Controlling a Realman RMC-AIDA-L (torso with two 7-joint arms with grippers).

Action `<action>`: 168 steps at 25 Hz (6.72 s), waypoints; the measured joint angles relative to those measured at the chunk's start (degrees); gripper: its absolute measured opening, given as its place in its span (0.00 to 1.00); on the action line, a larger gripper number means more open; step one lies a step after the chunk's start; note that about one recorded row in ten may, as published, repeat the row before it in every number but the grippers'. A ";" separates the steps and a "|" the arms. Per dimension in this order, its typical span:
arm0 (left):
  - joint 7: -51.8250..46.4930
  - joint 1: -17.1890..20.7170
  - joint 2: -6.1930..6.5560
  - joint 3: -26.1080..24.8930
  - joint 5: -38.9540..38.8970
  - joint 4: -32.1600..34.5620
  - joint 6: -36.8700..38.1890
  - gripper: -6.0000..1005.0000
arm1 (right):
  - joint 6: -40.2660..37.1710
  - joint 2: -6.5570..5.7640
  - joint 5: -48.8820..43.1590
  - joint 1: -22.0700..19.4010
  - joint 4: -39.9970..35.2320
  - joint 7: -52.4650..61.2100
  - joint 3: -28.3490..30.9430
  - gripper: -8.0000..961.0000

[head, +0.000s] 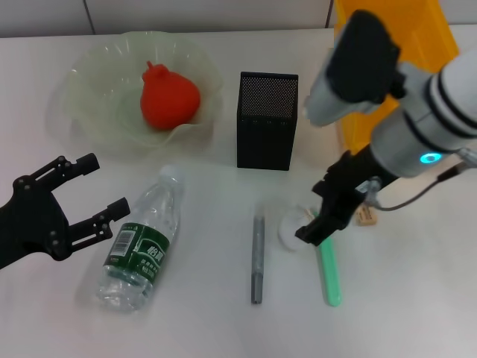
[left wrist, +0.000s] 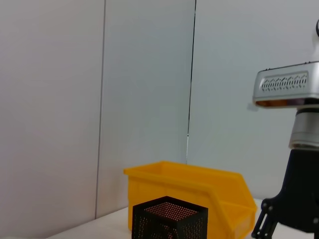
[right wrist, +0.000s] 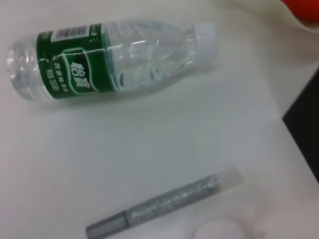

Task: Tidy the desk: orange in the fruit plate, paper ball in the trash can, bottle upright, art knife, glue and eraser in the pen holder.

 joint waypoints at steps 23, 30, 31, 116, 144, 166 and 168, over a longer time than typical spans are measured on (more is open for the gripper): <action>0.02 -0.05 0.05 0.06 -0.05 -0.01 -0.52 0.83 | -8.33 -0.11 0.05 0.82 -12.73 3.93 12.92 0.45; 0.06 -0.09 0.02 0.07 0.01 -0.47 -0.71 0.83 | -11.10 -0.57 -4.59 0.48 -19.70 1.24 31.93 0.44; 0.06 -0.09 0.02 0.07 0.01 -0.47 -0.71 0.83 | -10.48 -0.70 -5.51 0.38 -19.80 0.13 34.59 0.45; -100.97 1.48 -0.51 71.95 34.77 50.45 -47.74 0.65 | -10.00 -0.26 38.13 -24.61 38.09 -86.55 43.03 0.89; -17.94 8.20 -0.08 37.78 -22.33 27.03 -20.25 0.45 | -10.06 -0.26 37.98 -24.41 37.80 -84.80 43.06 0.89; -9.06 4.66 -0.17 29.98 -24.06 17.27 -16.23 0.45 | -10.24 -0.26 37.98 -24.27 37.64 -83.94 43.08 0.89; -8.97 4.40 -0.19 29.86 -24.09 16.71 -16.31 0.45 | -10.22 -0.26 37.98 -24.20 37.64 -83.93 43.04 0.89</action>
